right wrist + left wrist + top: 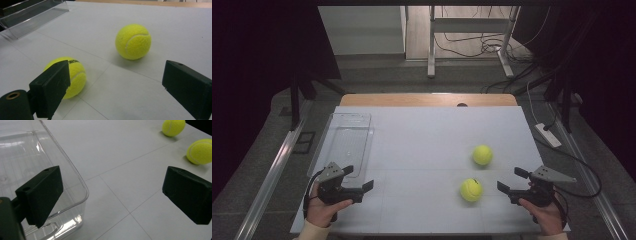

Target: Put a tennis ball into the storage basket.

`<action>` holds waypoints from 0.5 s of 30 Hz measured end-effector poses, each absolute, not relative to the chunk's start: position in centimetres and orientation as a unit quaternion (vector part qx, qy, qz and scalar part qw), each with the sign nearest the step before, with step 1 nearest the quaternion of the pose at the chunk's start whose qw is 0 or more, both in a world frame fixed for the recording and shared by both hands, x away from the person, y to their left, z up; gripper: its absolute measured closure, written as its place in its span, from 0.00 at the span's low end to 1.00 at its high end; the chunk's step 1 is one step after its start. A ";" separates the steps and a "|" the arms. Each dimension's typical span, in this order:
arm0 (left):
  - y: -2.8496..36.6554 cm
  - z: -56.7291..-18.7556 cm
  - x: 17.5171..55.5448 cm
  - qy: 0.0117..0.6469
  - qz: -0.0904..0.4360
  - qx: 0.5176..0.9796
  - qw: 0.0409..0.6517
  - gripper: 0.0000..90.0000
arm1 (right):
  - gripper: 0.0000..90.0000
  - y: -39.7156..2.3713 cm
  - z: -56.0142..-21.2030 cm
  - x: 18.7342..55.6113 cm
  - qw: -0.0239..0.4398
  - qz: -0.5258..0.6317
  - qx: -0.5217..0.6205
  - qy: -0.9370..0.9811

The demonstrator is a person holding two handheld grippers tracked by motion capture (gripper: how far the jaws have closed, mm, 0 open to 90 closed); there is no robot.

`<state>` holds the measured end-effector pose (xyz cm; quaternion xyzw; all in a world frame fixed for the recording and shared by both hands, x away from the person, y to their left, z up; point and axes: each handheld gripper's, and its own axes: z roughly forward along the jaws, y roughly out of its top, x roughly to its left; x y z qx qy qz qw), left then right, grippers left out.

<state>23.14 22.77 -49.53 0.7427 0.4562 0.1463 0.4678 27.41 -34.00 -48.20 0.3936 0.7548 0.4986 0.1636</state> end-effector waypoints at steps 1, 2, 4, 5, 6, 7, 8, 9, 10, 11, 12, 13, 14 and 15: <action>22.7 -49.5 23.1 0.457 0.146 0.743 0.468 0.04 | 0.09 -34.1 -48.2 27.4 0.164 0.499 0.395 0.754; 22.7 -49.5 23.1 0.457 0.147 0.742 0.468 0.04 | 0.09 -34.1 -48.3 27.4 0.164 0.499 0.395 0.754; 22.8 -49.5 23.1 0.458 0.149 0.741 0.468 0.04 | 0.09 -34.1 -48.3 27.4 0.165 0.497 0.395 0.755; 22.8 -49.5 23.1 0.459 0.150 0.741 0.467 0.04 | 0.09 -34.1 -48.4 27.4 0.165 0.496 0.395 0.756; 22.8 -49.5 23.1 0.459 0.150 0.741 0.467 0.04 | 0.09 -34.1 -48.4 27.4 0.165 0.496 0.395 0.756; 22.8 -49.6 23.1 0.459 0.151 0.741 0.466 0.04 | 0.09 -34.1 -48.4 27.4 0.166 0.493 0.394 0.757; 22.8 -49.6 23.1 0.459 0.151 0.742 0.465 0.04 | 0.09 -34.0 -48.4 27.4 0.167 0.492 0.394 0.758; 22.8 -49.6 23.0 0.458 0.152 0.742 0.465 0.04 | 0.09 -34.0 -48.3 27.4 0.167 0.493 0.394 0.758; 22.8 -49.5 23.0 0.458 0.152 0.742 0.465 0.04 | 0.09 -33.9 -48.3 27.4 0.168 0.494 0.393 0.757; 22.9 -49.5 23.0 0.458 0.152 0.743 0.465 0.04 | 0.09 -33.9 -48.3 27.5 0.168 0.496 0.392 0.756; 22.9 -49.4 23.0 0.458 0.154 0.742 0.465 0.04 | 0.09 -33.8 -48.3 27.5 0.167 0.495 0.393 0.757; 22.9 -49.4 23.0 0.457 0.154 0.742 0.465 0.04 | 0.09 -33.8 -48.3 27.5 0.168 0.495 0.392 0.757; 22.9 -49.3 23.0 0.457 0.155 0.741 0.466 0.04 | 0.09 -33.8 -48.3 27.5 0.168 0.495 0.392 0.757; 22.9 -49.3 22.9 0.458 0.156 0.741 0.465 0.05 | 0.09 -33.7 -48.4 27.5 0.168 0.495 0.391 0.758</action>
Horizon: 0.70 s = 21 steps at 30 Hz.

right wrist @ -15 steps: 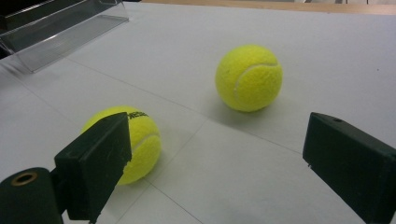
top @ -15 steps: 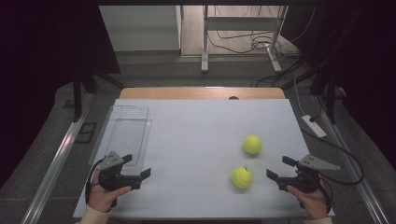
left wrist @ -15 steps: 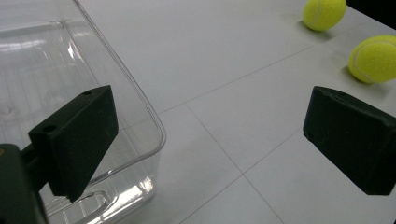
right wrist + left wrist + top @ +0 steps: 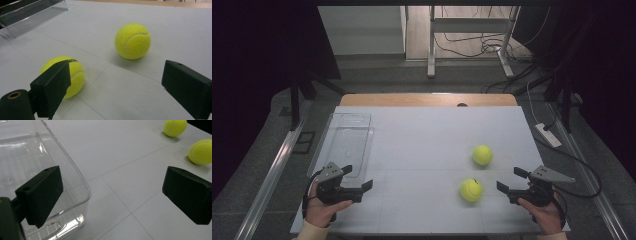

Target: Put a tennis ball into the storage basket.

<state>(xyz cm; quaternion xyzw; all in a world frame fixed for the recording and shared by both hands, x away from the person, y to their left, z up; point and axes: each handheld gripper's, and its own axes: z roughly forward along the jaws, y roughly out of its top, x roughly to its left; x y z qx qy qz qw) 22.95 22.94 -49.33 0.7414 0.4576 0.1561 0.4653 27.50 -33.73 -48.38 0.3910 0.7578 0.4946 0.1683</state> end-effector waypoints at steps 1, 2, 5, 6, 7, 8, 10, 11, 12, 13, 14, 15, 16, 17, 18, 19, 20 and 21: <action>22.9 -49.3 23.0 0.458 0.156 0.742 0.464 0.05 | 0.09 -33.7 -48.4 27.5 0.168 0.494 0.392 0.758; 23.0 -49.3 23.0 0.458 0.156 0.742 0.465 0.05 | 0.10 -33.7 -48.5 27.5 0.168 0.494 0.393 0.757; 22.9 -49.3 23.0 0.459 0.154 0.741 0.466 0.05 | 0.10 -33.8 -48.6 27.4 0.168 0.494 0.393 0.757; 22.9 -49.3 23.0 0.460 0.153 0.740 0.466 0.05 | 0.10 -33.9 -48.7 27.4 0.167 0.493 0.396 0.756; 22.9 -49.3 23.0 0.460 0.153 0.740 0.466 0.05 | 0.10 -33.9 -48.7 27.4 0.167 0.493 0.396 0.756; 22.8 -49.2 23.0 0.458 0.154 0.741 0.466 0.05 | 0.10 -34.0 -48.7 27.4 0.169 0.492 0.400 0.755; 22.6 -49.1 22.9 0.456 0.155 0.742 0.466 0.05 | 0.10 -34.2 -48.9 27.3 0.169 0.493 0.403 0.752; 22.5 -49.1 22.9 0.456 0.155 0.743 0.465 0.06 | 0.10 -34.2 -48.9 27.2 0.169 0.492 0.404 0.752; 22.4 -49.0 23.0 0.455 0.154 0.744 0.464 0.06 | 0.10 -34.3 -49.0 27.3 0.169 0.492 0.403 0.753; 22.3 -49.0 23.1 0.455 0.154 0.745 0.464 0.06 | 0.10 -34.2 -49.0 27.3 0.168 0.492 0.403 0.753; 22.2 -49.0 23.2 0.454 0.153 0.745 0.464 0.06 | 0.10 -34.2 -49.1 27.4 0.166 0.491 0.402 0.754; 22.1 -49.0 23.2 0.453 0.153 0.746 0.464 0.06 | 0.10 -34.2 -49.2 27.4 0.165 0.490 0.403 0.755; 22.0 -49.0 23.3 0.452 0.152 0.747 0.463 0.06 | 0.10 -34.2 -49.3 27.4 0.164 0.490 0.402 0.756; 21.9 -49.0 23.3 0.451 0.153 0.748 0.462 0.06 | 0.10 -34.3 -49.3 27.4 0.165 0.488 0.402 0.757; 21.9 -49.0 23.3 0.452 0.152 0.748 0.461 0.06 | 0.10 -34.3 -49.3 27.4 0.165 0.487 0.403 0.757; 21.9 -49.0 23.3 0.452 0.151 0.749 0.461 0.06 | 0.10 -34.3 -49.3 27.4 0.166 0.487 0.404 0.756; 21.8 -48.9 23.2 0.451 0.150 0.749 0.462 0.06 | 0.10 -34.3 -49.3 27.4 0.166 0.487 0.404 0.756; 21.8 -48.9 23.2 0.451 0.150 0.749 0.462 0.06 | 0.10 -34.3 -49.3 27.4 0.167 0.487 0.404 0.756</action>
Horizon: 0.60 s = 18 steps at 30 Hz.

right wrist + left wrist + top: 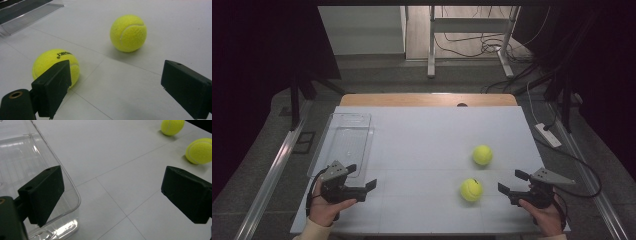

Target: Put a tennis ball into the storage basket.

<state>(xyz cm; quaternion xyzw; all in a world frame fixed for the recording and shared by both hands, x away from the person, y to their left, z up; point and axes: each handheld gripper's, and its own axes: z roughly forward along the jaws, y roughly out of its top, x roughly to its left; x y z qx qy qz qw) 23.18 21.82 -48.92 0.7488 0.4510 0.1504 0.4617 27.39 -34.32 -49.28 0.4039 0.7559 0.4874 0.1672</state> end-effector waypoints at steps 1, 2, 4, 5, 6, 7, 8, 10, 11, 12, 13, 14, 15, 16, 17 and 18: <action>21.8 -48.9 23.2 0.451 0.150 0.749 0.462 0.06 | 0.10 -34.3 -49.3 27.4 0.167 0.487 0.404 0.756; 21.8 -48.8 23.1 0.450 0.150 0.749 0.462 0.06 | 0.10 -34.3 -49.3 27.4 0.168 0.488 0.403 0.756; 21.7 -48.8 23.1 0.449 0.148 0.751 0.462 0.06 | 0.10 -34.1 -49.3 27.5 0.167 0.487 0.404 0.756; 21.6 -48.7 23.1 0.448 0.146 0.751 0.462 0.06 | 0.10 -34.0 -49.3 27.5 0.169 0.488 0.402 0.756; 21.6 -48.6 23.1 0.449 0.144 0.751 0.462 0.07 | 0.10 -33.8 -49.3 27.6 0.169 0.486 0.401 0.758; 21.5 -48.6 23.1 0.449 0.143 0.751 0.463 0.07 | 0.10 -33.6 -49.3 27.7 0.168 0.485 0.398 0.761; 21.4 -48.5 23.1 0.449 0.142 0.751 0.463 0.07 | 0.10 -33.6 -49.3 27.7 0.168 0.485 0.398 0.761; 20.8 -48.2 23.2 0.447 0.141 0.753 0.462 0.07 | 0.10 -33.4 -49.5 27.7 0.166 0.484 0.397 0.762; 20.6 -48.1 23.1 0.445 0.140 0.754 0.463 0.07 | 0.10 -33.4 -49.5 27.8 0.167 0.482 0.396 0.763; 20.4 -48.0 23.1 0.444 0.139 0.754 0.463 0.07 | 0.10 -33.4 -49.6 27.8 0.167 0.482 0.396 0.763; 20.4 -48.0 23.1 0.444 0.139 0.754 0.463 0.07 | 0.10 -33.4 -49.6 27.8 0.167 0.482 0.396 0.763; 20.1 -48.0 23.1 0.441 0.137 0.757 0.462 0.07 | 0.11 -33.4 -49.6 27.9 0.167 0.482 0.396 0.763; 19.9 -47.9 23.1 0.440 0.134 0.758 0.462 0.07 | 0.11 -33.4 -49.6 27.9 0.167 0.482 0.396 0.763; 19.6 -47.9 23.2 0.437 0.133 0.761 0.461 0.07 | 0.11 -33.3 -49.6 28.0 0.167 0.483 0.396 0.763; 19.3 -47.9 23.2 0.436 0.132 0.763 0.459 0.07 | 0.11 -33.3 -49.6 28.0 0.166 0.482 0.396 0.764; 19.1 -47.8 23.2 0.434 0.130 0.765 0.457 0.07 | 0.11 -33.2 -49.6 28.1 0.166 0.482 0.394 0.765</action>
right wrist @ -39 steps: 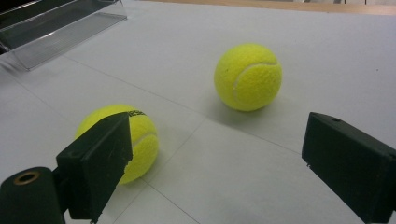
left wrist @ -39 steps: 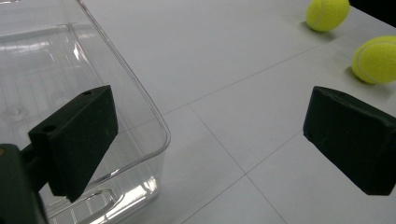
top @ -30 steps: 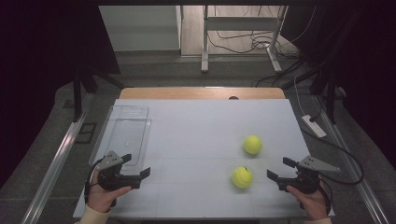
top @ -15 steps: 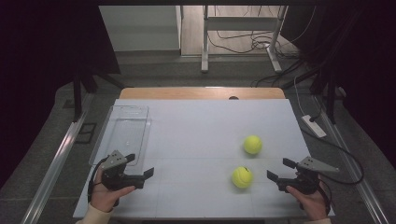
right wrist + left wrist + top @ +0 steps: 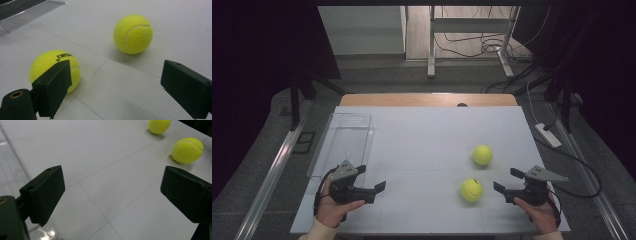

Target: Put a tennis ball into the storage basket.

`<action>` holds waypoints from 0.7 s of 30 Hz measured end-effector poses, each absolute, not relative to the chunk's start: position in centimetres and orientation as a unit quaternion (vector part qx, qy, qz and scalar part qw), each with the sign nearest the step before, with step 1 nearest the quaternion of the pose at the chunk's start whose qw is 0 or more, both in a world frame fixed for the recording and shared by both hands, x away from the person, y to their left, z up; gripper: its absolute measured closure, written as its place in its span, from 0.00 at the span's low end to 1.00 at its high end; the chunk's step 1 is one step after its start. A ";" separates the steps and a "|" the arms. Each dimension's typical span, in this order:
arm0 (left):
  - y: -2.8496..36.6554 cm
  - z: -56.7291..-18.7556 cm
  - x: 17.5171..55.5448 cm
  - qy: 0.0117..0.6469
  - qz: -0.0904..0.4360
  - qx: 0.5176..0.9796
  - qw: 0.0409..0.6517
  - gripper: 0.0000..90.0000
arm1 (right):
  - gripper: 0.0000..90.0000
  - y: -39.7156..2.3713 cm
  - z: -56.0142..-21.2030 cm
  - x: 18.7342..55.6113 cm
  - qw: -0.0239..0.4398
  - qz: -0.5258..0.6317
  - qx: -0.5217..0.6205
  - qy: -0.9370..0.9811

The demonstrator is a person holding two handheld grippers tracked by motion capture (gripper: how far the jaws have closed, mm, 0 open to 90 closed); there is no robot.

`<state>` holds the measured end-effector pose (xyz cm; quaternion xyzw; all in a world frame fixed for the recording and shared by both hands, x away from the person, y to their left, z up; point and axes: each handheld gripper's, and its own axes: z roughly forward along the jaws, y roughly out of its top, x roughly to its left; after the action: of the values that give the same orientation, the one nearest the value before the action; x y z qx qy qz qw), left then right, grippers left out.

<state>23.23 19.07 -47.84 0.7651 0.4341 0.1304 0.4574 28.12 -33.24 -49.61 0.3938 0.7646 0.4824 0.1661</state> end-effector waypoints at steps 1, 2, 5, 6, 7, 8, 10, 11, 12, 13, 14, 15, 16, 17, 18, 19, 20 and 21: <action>18.8 -47.8 23.3 0.432 0.129 0.767 0.456 0.07 | 0.11 -33.2 -49.6 28.2 0.166 0.482 0.392 0.765; 18.7 -47.8 23.3 0.431 0.127 0.768 0.456 0.07 | 0.11 -33.1 -49.6 28.2 0.166 0.481 0.391 0.767; 18.2 -47.9 23.4 0.429 0.122 0.772 0.453 0.07 | 0.11 -33.2 -49.6 28.2 0.166 0.481 0.392 0.767; 18.1 -47.9 23.5 0.428 0.120 0.774 0.451 0.07 | 0.11 -33.2 -49.6 28.2 0.165 0.483 0.392 0.765; 17.9 -47.9 23.5 0.426 0.119 0.776 0.449 0.07 | 0.11 -33.3 -49.6 28.2 0.165 0.484 0.394 0.764; 17.8 -47.9 23.5 0.424 0.119 0.779 0.447 0.07 | 0.11 -33.3 -49.6 28.2 0.165 0.484 0.395 0.763; 17.5 -47.9 23.5 0.421 0.116 0.782 0.445 0.07 | 0.11 -33.4 -49.5 28.2 0.165 0.485 0.395 0.762; 17.5 -47.9 23.5 0.420 0.115 0.783 0.444 0.07 | 0.11 -33.4 -49.5 28.2 0.165 0.485 0.394 0.762; 17.4 -47.9 23.6 0.420 0.113 0.783 0.445 0.07 | 0.11 -33.4 -49.5 28.2 0.165 0.485 0.394 0.762; 17.3 -47.9 23.6 0.420 0.113 0.783 0.444 0.08 | 0.11 -33.4 -49.5 28.3 0.164 0.486 0.395 0.762; 17.2 -47.8 23.7 0.420 0.112 0.784 0.444 0.08 | 0.11 -33.4 -49.6 28.3 0.164 0.486 0.395 0.762; 17.1 -47.8 23.7 0.420 0.110 0.784 0.444 0.08 | 0.11 -33.4 -49.6 28.3 0.164 0.485 0.395 0.762; 17.0 -47.8 23.7 0.419 0.109 0.785 0.444 0.08 | 0.11 -33.4 -49.6 28.3 0.163 0.485 0.396 0.762; 16.9 -47.8 23.8 0.419 0.108 0.785 0.443 0.08 | 0.11 -33.4 -49.6 28.3 0.163 0.485 0.395 0.763; 16.8 -47.8 23.8 0.417 0.109 0.787 0.442 0.08 | 0.11 -33.4 -49.6 28.3 0.163 0.485 0.395 0.763; 16.7 -47.8 23.9 0.417 0.108 0.788 0.441 0.08 | 0.11 -33.4 -49.6 28.3 0.162 0.486 0.395 0.763; 16.6 -47.9 23.9 0.417 0.107 0.788 0.440 0.08 | 0.11 -33.4 -49.6 28.3 0.163 0.485 0.394 0.763; 16.5 -47.9 24.0 0.417 0.107 0.789 0.439 0.08 | 0.11 -33.4 -49.6 28.3 0.162 0.485 0.395 0.763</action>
<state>23.99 16.55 -47.94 0.7886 0.4174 0.1068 0.4387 28.34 -33.41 -49.63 0.3948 0.7632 0.4851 0.1621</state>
